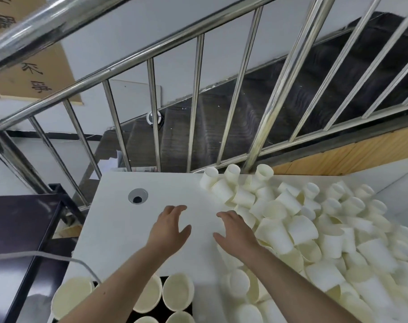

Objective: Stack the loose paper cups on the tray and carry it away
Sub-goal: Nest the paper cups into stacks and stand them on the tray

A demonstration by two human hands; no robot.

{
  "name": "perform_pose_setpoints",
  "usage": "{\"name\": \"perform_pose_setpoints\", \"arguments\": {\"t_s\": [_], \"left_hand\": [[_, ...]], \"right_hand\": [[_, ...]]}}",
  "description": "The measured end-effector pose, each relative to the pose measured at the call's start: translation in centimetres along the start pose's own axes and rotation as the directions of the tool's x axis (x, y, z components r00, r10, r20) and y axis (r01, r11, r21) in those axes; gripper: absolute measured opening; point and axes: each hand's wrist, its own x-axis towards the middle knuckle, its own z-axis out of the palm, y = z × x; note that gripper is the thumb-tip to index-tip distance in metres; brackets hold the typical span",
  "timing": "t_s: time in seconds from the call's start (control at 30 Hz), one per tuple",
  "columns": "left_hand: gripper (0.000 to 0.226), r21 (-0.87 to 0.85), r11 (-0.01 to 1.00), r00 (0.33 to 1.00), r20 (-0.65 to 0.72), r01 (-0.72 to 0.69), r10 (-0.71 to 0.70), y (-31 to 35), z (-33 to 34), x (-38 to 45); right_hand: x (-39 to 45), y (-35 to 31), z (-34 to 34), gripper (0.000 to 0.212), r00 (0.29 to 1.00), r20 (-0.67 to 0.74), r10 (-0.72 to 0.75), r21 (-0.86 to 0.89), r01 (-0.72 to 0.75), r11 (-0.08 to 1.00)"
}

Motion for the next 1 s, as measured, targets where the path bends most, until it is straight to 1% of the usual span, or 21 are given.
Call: {"name": "perform_pose_setpoints", "arguments": {"t_s": [0.13,0.23,0.5,0.6,0.67,0.77,0.87,0.93,0.97,1.0], "left_hand": [[0.054,-0.054,0.998,0.999,0.007,0.036,-0.036,-1.6,0.2,2.1],[0.054,-0.089,0.995,0.998,0.018,0.054,-0.052,-2.4,0.6,3.4],[0.052,-0.182,0.980,0.995,0.071,0.078,-0.065,-3.3,2.3,5.1],[0.051,-0.196,0.977,0.995,0.069,0.088,-0.076,-3.6,2.4,5.7],[0.052,-0.195,0.976,0.994,0.066,0.098,-0.087,-3.8,2.4,5.9],[0.052,-0.192,0.974,0.992,0.068,0.117,-0.105,-4.0,2.6,6.0],[0.053,-0.183,0.975,0.991,0.079,0.125,-0.112,-3.9,2.8,6.0],[0.053,-0.200,0.971,0.990,0.078,0.135,-0.121,-3.8,2.9,6.0],[0.054,-0.216,0.966,0.989,0.074,0.141,-0.127,-3.7,3.0,6.0],[0.055,-0.240,0.959,0.988,0.064,0.153,-0.142,-3.6,3.0,6.1]], "right_hand": [[4.8,-0.1,-0.5,0.054,1.000,0.002,-0.014,-0.019,0.014,1.000],[9.0,0.1,-0.9,0.056,1.000,0.009,-0.009,-0.056,0.010,0.998],[18.8,0.4,-2.0,0.061,0.998,-0.003,0.063,-0.095,-0.063,0.993],[21.3,0.5,-1.8,0.064,0.997,0.025,0.068,-0.107,-0.065,0.992],[22.2,0.5,-1.4,0.060,0.997,0.044,0.057,-0.152,-0.050,0.987],[22.5,0.3,-0.6,0.045,0.999,0.031,0.022,-0.199,-0.016,0.980],[21.8,0.4,-0.1,0.044,1.000,0.024,-0.016,-0.196,0.021,0.980],[21.0,0.4,-0.1,0.045,0.996,-0.023,-0.087,-0.159,0.082,0.984],[20.4,0.3,-0.2,0.044,0.991,-0.065,-0.113,-0.096,0.107,0.990],[19.8,-0.1,-0.3,0.043,0.986,-0.116,-0.120,0.016,0.122,0.992]]}}
